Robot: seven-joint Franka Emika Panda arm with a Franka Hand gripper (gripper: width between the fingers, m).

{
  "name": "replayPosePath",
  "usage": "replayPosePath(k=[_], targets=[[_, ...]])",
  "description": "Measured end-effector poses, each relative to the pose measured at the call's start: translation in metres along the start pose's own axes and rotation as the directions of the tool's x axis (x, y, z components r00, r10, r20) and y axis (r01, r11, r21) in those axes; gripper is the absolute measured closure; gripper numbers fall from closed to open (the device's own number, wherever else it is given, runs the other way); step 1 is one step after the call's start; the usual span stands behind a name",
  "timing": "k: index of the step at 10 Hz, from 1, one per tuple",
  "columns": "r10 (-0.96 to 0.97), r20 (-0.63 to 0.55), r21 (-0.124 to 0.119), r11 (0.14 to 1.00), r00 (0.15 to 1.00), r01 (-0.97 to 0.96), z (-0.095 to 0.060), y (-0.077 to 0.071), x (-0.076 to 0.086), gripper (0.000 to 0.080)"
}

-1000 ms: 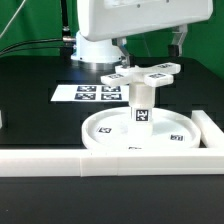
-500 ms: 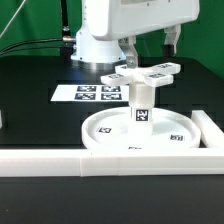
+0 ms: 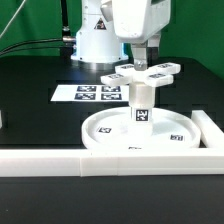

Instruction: Assemble round table

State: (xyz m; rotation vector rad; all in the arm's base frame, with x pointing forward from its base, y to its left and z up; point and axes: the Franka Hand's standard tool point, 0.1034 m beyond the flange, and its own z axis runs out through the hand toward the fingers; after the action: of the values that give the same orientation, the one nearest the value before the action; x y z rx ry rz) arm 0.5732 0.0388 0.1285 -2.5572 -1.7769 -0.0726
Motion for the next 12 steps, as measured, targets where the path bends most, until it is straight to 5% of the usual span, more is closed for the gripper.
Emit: replayPosePath(k=[12], targets=[[-0.029,0.024,0.036,0.999,0.999,0.028,0.020,-0.015,-0.012,0.0151]])
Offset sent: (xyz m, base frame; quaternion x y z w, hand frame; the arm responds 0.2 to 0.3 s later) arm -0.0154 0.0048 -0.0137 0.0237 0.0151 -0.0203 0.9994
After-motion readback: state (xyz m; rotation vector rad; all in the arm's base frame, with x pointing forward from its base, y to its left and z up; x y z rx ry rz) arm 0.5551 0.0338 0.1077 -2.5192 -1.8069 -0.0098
